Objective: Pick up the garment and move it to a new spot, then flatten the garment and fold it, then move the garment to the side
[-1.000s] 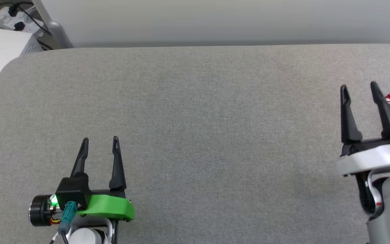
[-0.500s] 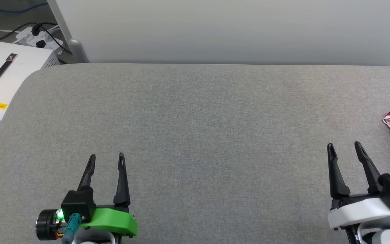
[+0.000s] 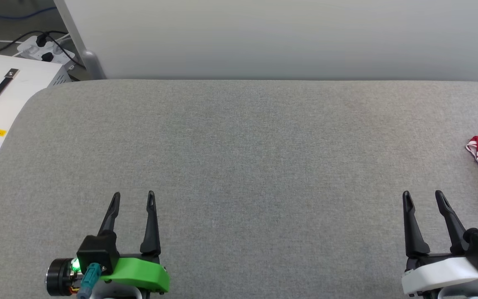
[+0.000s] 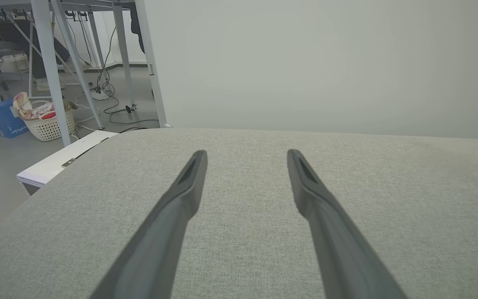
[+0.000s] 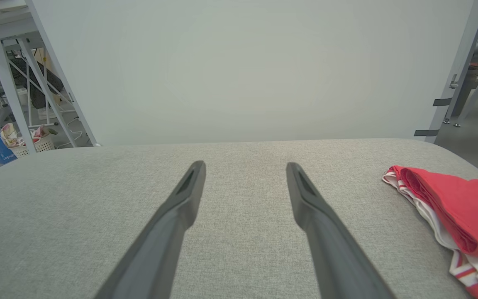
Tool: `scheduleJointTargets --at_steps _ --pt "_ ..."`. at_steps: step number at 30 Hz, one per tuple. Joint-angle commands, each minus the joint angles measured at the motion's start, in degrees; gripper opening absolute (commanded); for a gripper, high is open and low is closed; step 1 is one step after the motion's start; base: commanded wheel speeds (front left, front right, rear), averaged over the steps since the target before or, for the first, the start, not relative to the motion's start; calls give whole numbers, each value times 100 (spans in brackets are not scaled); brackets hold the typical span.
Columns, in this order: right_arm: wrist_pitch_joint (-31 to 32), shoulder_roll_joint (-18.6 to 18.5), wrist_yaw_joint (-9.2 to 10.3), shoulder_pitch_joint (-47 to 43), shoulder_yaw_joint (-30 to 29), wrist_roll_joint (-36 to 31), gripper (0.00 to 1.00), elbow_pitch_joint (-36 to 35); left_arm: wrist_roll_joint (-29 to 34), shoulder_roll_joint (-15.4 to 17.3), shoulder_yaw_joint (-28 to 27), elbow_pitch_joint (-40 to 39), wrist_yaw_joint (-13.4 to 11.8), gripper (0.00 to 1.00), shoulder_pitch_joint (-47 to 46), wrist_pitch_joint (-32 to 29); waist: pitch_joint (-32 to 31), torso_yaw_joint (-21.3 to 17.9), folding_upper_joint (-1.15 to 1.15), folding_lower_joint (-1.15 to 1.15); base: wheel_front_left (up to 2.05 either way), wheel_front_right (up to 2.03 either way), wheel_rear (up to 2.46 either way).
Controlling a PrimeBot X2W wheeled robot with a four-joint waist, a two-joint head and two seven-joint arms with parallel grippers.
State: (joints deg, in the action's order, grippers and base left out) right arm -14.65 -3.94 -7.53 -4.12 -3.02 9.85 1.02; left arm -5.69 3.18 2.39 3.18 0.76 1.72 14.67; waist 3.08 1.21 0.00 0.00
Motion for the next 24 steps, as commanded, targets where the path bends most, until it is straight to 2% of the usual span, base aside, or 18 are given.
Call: scheduleJointTargets --at_steps 1,24 --pt "3 0 0 0 0 -4 0 2 1 0 0 1 0 0 -2 -6 1 -1 0 0 0 0 0" --pt "233 17 1 65 47 -158 0 -12 90 -5 -38 -49 -12 0 -28 -239 -48 -20 0 0 0 0 0"
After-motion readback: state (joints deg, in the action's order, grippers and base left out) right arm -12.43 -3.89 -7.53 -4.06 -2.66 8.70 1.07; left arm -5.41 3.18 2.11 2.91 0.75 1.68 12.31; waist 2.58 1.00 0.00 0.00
